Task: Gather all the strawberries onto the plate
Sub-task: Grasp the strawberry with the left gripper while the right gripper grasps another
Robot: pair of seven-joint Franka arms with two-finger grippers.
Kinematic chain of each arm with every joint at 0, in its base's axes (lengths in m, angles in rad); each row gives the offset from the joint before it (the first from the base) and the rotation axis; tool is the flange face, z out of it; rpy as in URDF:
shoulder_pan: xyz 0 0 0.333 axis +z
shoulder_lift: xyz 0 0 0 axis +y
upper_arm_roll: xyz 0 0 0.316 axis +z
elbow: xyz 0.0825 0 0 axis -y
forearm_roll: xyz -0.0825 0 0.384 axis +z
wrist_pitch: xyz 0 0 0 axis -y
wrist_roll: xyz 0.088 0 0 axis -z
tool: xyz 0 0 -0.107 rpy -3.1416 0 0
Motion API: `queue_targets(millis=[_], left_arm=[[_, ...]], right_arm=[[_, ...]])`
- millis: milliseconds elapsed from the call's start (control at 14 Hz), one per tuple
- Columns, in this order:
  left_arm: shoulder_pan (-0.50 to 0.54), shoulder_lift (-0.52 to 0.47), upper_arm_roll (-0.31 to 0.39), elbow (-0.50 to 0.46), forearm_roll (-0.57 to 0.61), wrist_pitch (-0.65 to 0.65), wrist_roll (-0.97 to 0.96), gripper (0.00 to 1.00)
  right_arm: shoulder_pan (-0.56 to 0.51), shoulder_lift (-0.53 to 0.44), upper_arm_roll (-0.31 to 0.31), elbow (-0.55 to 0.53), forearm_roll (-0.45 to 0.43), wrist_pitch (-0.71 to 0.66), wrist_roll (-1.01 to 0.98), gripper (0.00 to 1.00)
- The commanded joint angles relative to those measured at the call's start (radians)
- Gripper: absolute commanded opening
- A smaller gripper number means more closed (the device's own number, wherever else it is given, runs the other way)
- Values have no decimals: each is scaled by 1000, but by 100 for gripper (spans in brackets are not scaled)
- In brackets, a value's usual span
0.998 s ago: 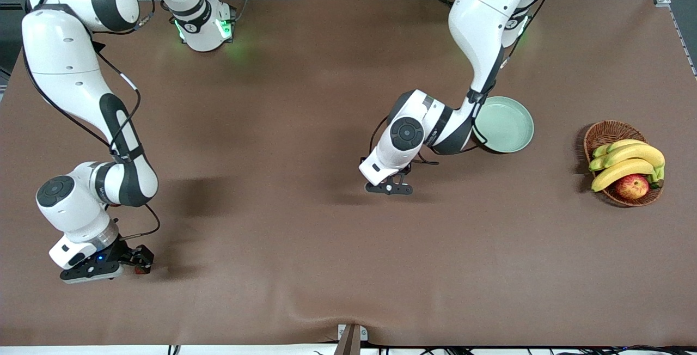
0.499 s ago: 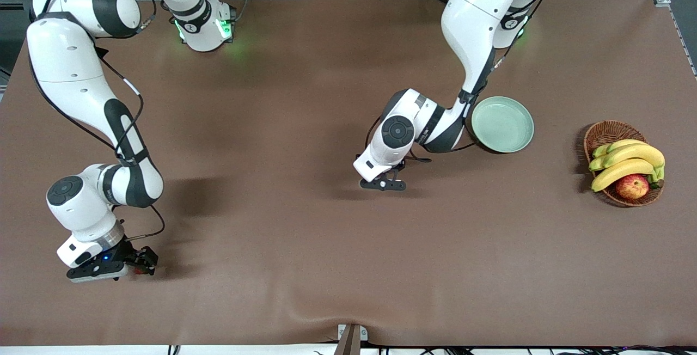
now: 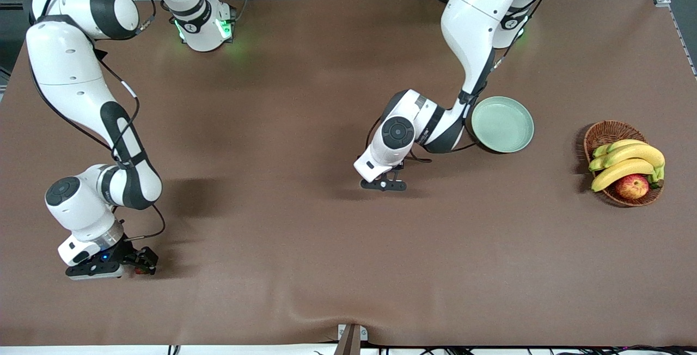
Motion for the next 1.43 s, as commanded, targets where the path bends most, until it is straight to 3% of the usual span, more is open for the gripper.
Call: queue_targets(millis=[0, 143, 570, 856, 998, 1355], left_arm=[[0, -15, 8, -4, -5, 5, -6, 1], [5, -46, 13, -31, -5, -2, -20, 7], [79, -216, 24, -181, 64, -4, -2, 8], [164, -375, 21, -354, 109, -4, 69, 8], [204, -458, 19, -456, 109, -4, 104, 9], [266, -627, 19, -669, 109, 1, 178, 10]], right_arm=[[-25, 21, 28, 16, 12, 18, -23, 100], [-25, 21, 28, 15, 12, 18, -25, 100], [-25, 19, 28, 5, 3, 19, -28, 100], [-28, 19, 27, 5, 1, 19, -89, 39], [-28, 19, 27, 5, 0, 18, -98, 1], [-22, -8, 27, -24, 0, 8, -115, 0]])
